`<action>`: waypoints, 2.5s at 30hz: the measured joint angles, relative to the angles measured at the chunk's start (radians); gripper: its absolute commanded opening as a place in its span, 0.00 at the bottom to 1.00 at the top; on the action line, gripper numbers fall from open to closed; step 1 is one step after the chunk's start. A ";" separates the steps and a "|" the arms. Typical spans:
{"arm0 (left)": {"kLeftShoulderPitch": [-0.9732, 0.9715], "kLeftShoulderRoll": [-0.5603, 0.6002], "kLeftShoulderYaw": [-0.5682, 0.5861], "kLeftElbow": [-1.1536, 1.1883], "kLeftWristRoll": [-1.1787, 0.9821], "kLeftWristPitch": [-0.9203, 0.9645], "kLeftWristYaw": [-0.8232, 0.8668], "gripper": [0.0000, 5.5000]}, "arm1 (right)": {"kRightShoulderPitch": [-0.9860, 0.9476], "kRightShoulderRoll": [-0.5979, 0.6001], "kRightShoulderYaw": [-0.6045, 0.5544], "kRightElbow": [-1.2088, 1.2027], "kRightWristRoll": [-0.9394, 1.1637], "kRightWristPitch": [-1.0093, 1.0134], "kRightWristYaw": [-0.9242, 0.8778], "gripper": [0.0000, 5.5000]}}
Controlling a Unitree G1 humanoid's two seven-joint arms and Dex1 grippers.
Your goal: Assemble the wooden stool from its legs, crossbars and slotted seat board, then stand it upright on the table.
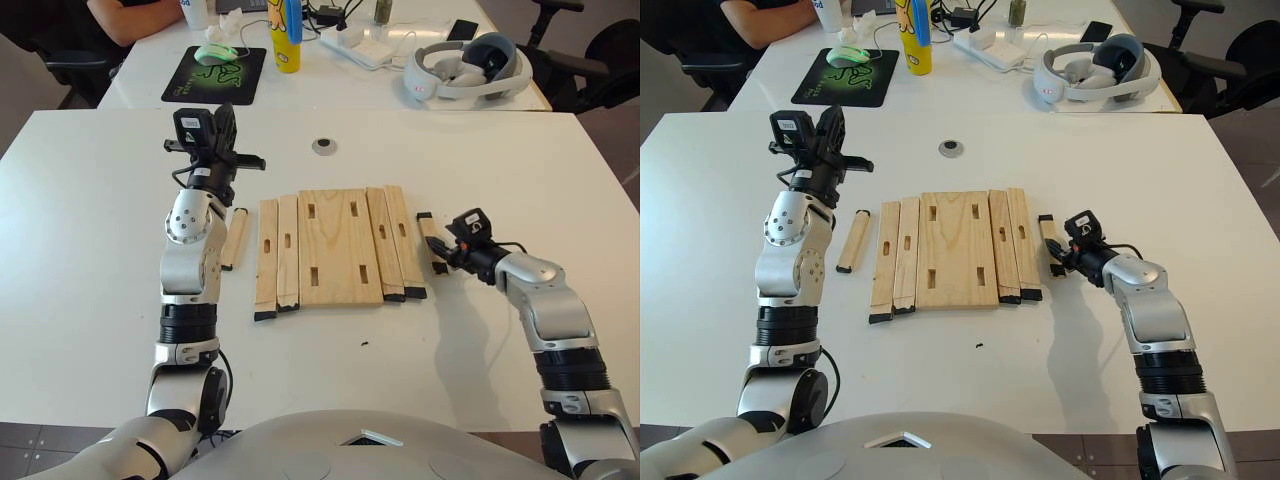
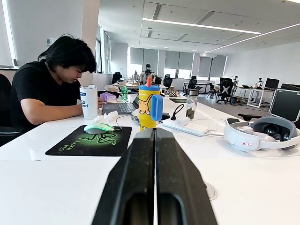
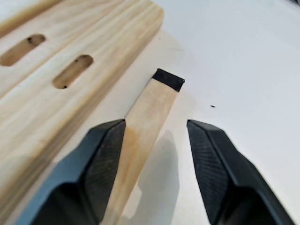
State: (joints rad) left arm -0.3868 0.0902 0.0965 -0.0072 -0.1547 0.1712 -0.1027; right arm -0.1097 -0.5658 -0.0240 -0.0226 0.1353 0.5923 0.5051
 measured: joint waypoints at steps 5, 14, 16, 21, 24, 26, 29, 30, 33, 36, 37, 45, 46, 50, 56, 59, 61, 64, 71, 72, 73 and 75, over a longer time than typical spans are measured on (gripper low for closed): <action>0.000 -0.002 -0.002 0.000 0.000 0.000 0.000 0.00 | -0.016 0.056 -0.067 0.014 0.077 0.039 -0.006 0.44; 0.000 -0.004 -0.009 0.001 0.000 0.000 -0.011 0.00 | -0.029 0.130 -0.153 -0.010 0.156 0.130 -0.083 0.44; 0.000 -0.004 -0.010 0.001 0.000 0.000 -0.012 0.00 | -0.020 0.130 -0.136 -0.016 0.145 0.129 -0.098 0.44; 0.000 -0.004 -0.010 0.001 0.000 0.003 -0.014 0.00 | 0.001 0.147 -0.116 -0.023 0.146 0.135 -0.111 0.44; 0.000 -0.005 -0.012 0.001 0.000 0.004 -0.015 0.00 | 0.003 0.153 -0.110 -0.023 0.145 0.137 -0.117 0.44; 0.000 -0.005 -0.015 0.001 0.000 0.005 -0.015 0.00 | 0.003 0.150 -0.096 -0.023 0.128 0.138 -0.121 0.44; 0.000 -0.005 -0.015 0.001 -0.001 0.008 -0.015 0.00 | 0.001 0.149 -0.075 -0.024 0.107 0.144 -0.129 0.42; 0.000 -0.005 -0.015 0.001 -0.001 0.008 -0.015 0.00 | 0.000 0.149 -0.072 -0.026 0.105 0.147 -0.135 0.41; -0.001 -0.005 -0.014 0.001 -0.003 0.013 -0.016 0.00 | -0.001 0.149 -0.063 -0.037 0.097 0.173 -0.151 0.32; -0.002 -0.003 -0.009 0.001 -0.005 0.015 -0.017 0.00 | -0.004 0.152 -0.062 -0.046 0.099 0.197 -0.158 0.26; -0.004 -0.002 -0.006 0.001 -0.006 0.015 -0.018 0.00 | -0.006 0.152 -0.062 -0.046 0.099 0.206 -0.162 0.24; -0.006 -0.001 0.004 0.002 -0.015 0.021 -0.018 0.00 | -0.018 0.152 -0.065 -0.032 0.098 0.210 -0.175 0.24; -0.006 -0.002 0.005 0.002 -0.021 0.024 -0.018 0.00 | -0.021 0.152 -0.069 -0.029 0.098 0.204 -0.177 0.24; -0.011 -0.004 0.016 0.004 -0.038 0.036 -0.018 0.00 | -0.020 0.163 -0.092 -0.007 0.094 0.140 -0.194 0.24; -0.041 -0.032 0.059 0.008 -0.200 0.130 -0.067 0.00 | -0.078 0.204 -0.128 -0.098 0.098 -0.174 -0.193 0.24; -0.059 -0.036 0.054 -0.031 -0.294 0.237 -0.111 0.08 | -0.106 0.243 -0.125 -0.151 0.122 -0.234 -0.185 0.24; -0.083 -0.037 0.043 -0.049 -0.348 0.303 -0.136 0.13 | -0.111 0.275 -0.105 -0.181 0.132 -0.243 -0.190 0.24; -0.126 -0.046 0.020 -0.106 -0.441 0.413 -0.168 0.20 | -0.123 0.326 -0.038 -0.209 0.142 -0.250 -0.185 0.24; -0.139 -0.045 0.034 -0.165 -0.594 0.586 -0.169 0.39 | -0.128 0.358 0.016 -0.208 0.166 -0.283 -0.127 0.24; -0.142 -0.048 0.045 -0.163 -0.623 0.614 -0.164 0.40 | -0.129 0.359 0.016 -0.208 0.167 -0.293 -0.124 0.24; -0.145 -0.048 0.049 -0.162 -0.634 0.627 -0.161 0.43 | -0.129 0.360 0.016 -0.208 0.167 -0.297 -0.122 0.24; -0.176 -0.068 0.096 -0.119 -0.738 0.702 -0.139 0.50 | -0.114 0.369 0.012 -0.216 0.177 -0.326 -0.118 0.24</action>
State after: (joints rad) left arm -0.5624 0.0218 0.1925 -0.1264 -0.8930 0.8729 -0.2414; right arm -0.2237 -0.1968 -0.0124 -0.2387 0.3128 0.2659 0.3868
